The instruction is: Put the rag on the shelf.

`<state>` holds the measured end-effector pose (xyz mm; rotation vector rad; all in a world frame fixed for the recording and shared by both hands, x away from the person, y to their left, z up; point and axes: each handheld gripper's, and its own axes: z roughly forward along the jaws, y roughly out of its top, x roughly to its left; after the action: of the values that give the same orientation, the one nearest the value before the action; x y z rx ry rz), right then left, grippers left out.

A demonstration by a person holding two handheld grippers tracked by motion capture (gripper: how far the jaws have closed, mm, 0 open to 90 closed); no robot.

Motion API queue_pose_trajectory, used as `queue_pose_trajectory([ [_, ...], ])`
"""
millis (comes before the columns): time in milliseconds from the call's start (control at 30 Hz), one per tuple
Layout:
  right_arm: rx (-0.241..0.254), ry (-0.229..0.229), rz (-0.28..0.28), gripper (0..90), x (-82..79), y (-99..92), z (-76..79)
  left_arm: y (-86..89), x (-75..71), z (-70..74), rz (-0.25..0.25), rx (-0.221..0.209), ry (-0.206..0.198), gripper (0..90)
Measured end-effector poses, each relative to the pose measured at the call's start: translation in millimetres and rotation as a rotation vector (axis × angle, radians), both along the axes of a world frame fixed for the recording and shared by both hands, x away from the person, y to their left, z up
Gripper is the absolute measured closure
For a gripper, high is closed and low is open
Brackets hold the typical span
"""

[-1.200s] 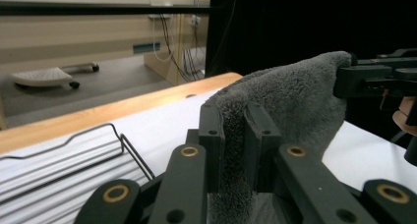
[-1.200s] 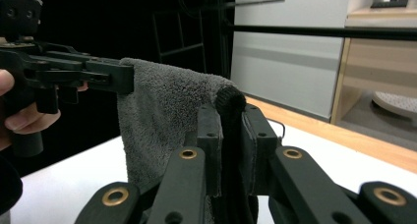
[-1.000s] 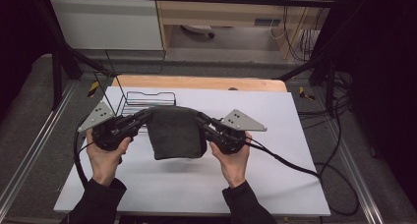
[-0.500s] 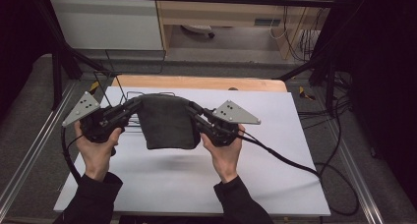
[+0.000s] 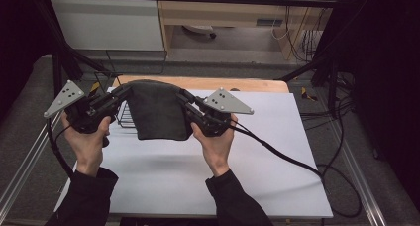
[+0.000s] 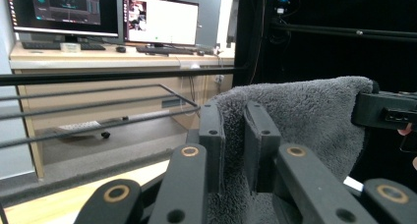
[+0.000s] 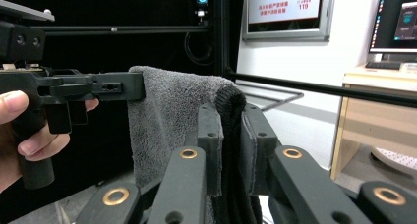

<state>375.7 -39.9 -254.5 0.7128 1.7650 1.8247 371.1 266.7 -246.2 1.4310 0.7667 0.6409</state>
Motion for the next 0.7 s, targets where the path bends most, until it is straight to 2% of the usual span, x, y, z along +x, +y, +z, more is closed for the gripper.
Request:
queue_pose_trajectory([
  [300, 0.023, -0.019, -0.001, 81.3, 9.3, 12.5, 13.3, 9.4, 5.8, 13.4, 0.027, -0.014, -0.025, 79.8],
  [700, 0.018, -0.042, -0.005, 81.4, 24.7, 28.6, 32.5, 21.9, 14.8, 25.9, 0.060, -0.046, -0.059, 79.8],
])
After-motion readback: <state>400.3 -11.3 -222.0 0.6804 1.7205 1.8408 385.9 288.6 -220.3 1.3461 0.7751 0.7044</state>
